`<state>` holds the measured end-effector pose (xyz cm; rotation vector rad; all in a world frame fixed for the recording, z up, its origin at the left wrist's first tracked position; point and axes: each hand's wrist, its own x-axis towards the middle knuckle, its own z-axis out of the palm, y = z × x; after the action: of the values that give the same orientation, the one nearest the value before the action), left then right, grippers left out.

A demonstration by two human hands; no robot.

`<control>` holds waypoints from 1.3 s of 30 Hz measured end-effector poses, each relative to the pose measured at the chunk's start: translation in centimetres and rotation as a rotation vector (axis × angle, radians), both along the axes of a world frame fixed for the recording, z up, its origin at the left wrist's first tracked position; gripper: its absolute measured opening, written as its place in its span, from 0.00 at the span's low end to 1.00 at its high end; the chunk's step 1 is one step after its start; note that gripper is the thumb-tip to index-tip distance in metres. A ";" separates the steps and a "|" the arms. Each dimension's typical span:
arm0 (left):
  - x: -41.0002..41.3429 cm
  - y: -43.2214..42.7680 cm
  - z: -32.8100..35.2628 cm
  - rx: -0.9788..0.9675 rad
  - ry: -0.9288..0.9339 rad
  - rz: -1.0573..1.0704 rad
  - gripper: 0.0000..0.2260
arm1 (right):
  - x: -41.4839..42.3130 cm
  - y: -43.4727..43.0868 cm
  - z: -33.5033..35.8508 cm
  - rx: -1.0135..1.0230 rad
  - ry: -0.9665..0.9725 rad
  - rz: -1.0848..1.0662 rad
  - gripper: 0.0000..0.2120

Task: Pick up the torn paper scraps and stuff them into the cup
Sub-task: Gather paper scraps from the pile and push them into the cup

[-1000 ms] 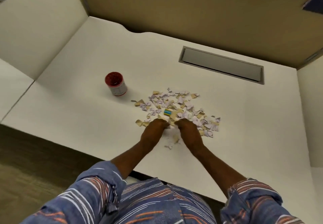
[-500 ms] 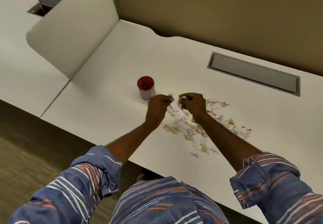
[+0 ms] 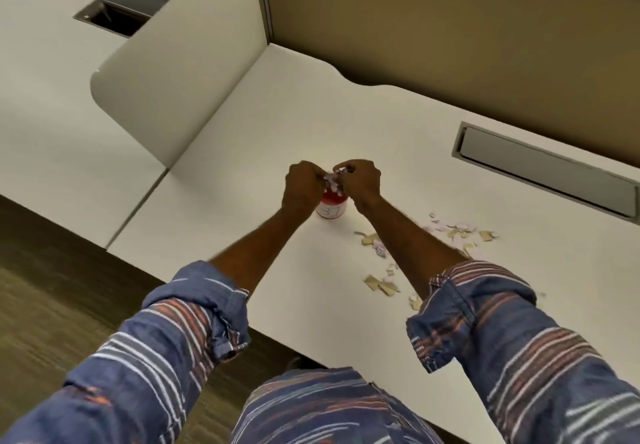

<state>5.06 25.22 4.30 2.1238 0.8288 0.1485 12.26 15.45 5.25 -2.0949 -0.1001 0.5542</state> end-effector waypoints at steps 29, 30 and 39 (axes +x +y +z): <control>2.7 0.8 -0.6 0.027 0.183 -0.169 0.08 | 2.0 2.3 0.6 -0.274 0.170 0.169 0.09; 2.7 0.8 -0.6 0.020 0.176 -0.174 0.11 | 2.0 2.2 0.8 -0.267 0.180 0.168 0.09; 2.0 0.7 -0.8 -0.043 0.116 -0.143 0.21 | 2.2 2.3 0.5 -0.222 0.257 0.107 0.11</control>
<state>7.09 25.93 3.51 2.1586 0.7360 -0.0672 14.46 17.76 5.70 -2.2202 -0.0025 0.9313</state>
